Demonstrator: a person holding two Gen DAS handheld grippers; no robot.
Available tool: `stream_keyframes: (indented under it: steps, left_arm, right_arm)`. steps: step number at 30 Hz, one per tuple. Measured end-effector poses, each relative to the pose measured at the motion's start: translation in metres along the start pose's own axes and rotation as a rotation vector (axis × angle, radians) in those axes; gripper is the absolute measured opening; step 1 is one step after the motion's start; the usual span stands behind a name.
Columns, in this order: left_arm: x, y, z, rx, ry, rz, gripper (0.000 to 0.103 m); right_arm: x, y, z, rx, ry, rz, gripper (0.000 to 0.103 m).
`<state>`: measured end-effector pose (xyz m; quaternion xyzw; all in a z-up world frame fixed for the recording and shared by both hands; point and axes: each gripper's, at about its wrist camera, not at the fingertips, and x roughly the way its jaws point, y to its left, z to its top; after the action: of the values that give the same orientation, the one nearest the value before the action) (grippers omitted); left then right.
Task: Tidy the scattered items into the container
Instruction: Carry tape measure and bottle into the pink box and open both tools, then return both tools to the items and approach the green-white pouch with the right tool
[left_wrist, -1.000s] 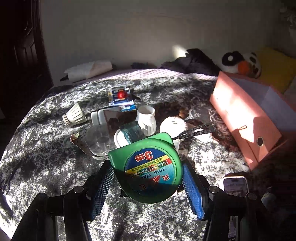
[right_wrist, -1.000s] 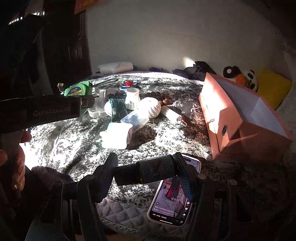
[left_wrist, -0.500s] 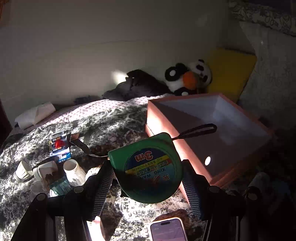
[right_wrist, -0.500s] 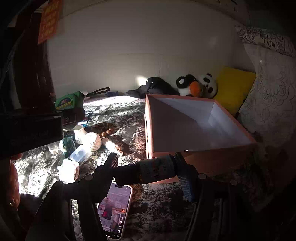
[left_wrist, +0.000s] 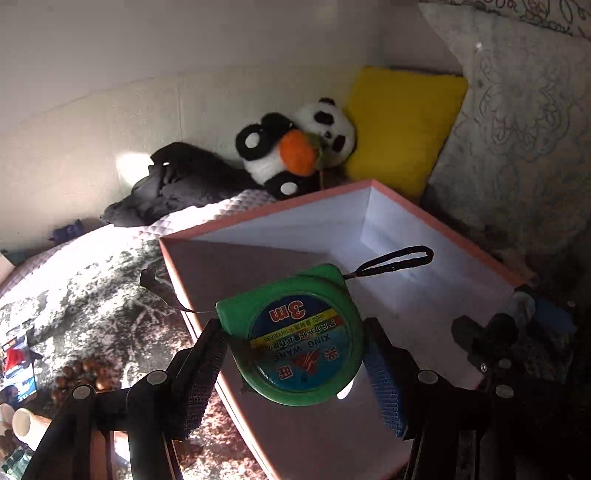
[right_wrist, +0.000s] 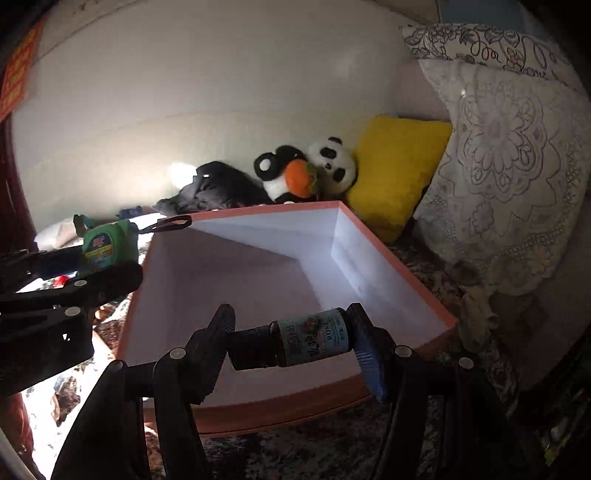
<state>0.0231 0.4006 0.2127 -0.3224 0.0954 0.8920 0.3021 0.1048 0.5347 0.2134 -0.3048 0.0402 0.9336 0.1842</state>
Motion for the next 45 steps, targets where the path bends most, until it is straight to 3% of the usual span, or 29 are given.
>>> stream_keyframes:
  steps: [7,8,9,10,11,12,21,26,32,38,45]
  left_arm:
    - [0.055,-0.013,0.004,0.023,0.063,-0.02,0.064]
    - [0.058,-0.012,0.004,0.021,0.058,-0.012,0.07]
    - [0.057,-0.01,0.004,0.011,0.038,-0.003,0.082]
    - [0.054,-0.008,0.005,0.003,0.009,0.003,0.088]
    - [0.05,-0.005,0.005,-0.002,-0.019,0.014,0.095]
    - [0.046,-0.003,0.007,-0.004,-0.043,0.027,0.097]
    - [0.0,0.023,0.015,-0.038,-0.083,0.029,0.098]
    - [-0.06,0.048,0.01,-0.051,-0.133,0.084,0.098]
    - [-0.136,0.092,-0.017,-0.087,-0.174,0.181,0.099]
    - [-0.189,0.147,-0.061,-0.158,-0.156,0.273,0.1]
    - [-0.216,0.202,-0.123,-0.254,-0.085,0.35,0.1]
  right_arm:
    - [0.064,-0.037,0.009,0.013,0.063,-0.052,0.066]
    - [0.071,-0.037,0.008,0.012,0.073,-0.05,0.066]
    - [0.077,-0.037,0.008,0.008,0.084,-0.053,0.066]
    - [0.081,-0.036,0.006,0.005,0.088,-0.065,0.07]
    - [0.084,-0.034,0.006,0.003,0.087,-0.082,0.082]
    - [0.086,-0.033,0.006,0.001,0.079,-0.096,0.088]
    - [0.051,-0.02,0.018,0.005,0.027,-0.119,0.09]
    - [-0.01,0.013,0.032,-0.009,-0.068,-0.086,0.091]
    - [-0.073,0.082,0.03,-0.048,-0.151,0.036,0.094]
    - [-0.112,0.161,0.008,-0.117,-0.151,0.165,0.095]
    - [-0.136,0.229,-0.029,-0.188,-0.111,0.242,0.095]
